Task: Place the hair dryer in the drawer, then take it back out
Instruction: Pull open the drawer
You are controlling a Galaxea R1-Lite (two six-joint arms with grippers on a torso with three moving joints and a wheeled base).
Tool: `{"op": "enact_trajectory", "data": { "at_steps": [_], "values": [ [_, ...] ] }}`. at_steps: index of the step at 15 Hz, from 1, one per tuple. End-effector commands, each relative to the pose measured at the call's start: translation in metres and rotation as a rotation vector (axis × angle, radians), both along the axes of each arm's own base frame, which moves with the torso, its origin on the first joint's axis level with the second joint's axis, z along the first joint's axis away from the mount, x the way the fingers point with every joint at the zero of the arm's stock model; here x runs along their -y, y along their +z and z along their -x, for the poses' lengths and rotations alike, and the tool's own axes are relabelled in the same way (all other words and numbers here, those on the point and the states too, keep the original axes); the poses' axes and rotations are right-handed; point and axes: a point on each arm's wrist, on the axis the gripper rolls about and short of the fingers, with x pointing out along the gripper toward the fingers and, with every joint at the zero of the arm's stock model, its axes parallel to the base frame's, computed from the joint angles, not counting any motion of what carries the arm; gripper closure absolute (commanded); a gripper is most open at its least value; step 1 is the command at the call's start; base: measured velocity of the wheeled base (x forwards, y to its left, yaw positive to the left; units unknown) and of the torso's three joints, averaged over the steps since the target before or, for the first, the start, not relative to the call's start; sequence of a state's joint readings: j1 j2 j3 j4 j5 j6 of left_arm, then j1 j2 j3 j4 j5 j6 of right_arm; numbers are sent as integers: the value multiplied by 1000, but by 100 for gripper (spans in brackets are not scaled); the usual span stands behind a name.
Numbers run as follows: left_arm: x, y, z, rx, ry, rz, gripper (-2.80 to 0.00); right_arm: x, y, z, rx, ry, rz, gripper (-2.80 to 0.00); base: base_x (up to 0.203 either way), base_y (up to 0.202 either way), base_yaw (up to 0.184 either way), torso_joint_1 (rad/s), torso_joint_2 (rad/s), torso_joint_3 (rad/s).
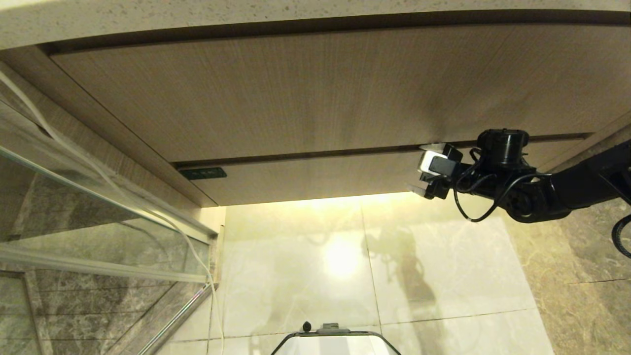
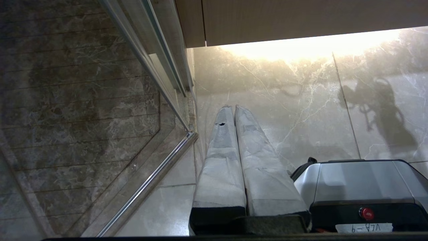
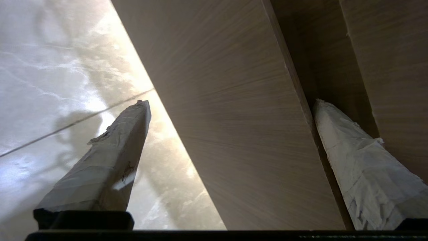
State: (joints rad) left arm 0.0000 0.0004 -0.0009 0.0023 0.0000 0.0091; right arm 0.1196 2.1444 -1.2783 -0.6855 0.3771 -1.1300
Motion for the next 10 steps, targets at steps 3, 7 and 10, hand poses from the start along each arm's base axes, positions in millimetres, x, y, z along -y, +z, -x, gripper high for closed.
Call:
{"op": "enact_trajectory", "data": {
  "at_steps": [3, 7, 10],
  "values": [
    [0, 0, 0, 0, 0, 0, 0, -1, -27, -2, -84, 11, 15, -280, 0, 0, 0, 0, 0, 0],
    [0, 0, 0, 1, 0, 0, 0, 10, -30, 11, -145, -6, 13, -280, 0, 0, 0, 0, 0, 0],
    [0, 0, 0, 0, 0, 0, 0, 18, -37, 29, -378, -25, 27, -280, 0, 0, 0, 0, 0, 0]
  ]
}}
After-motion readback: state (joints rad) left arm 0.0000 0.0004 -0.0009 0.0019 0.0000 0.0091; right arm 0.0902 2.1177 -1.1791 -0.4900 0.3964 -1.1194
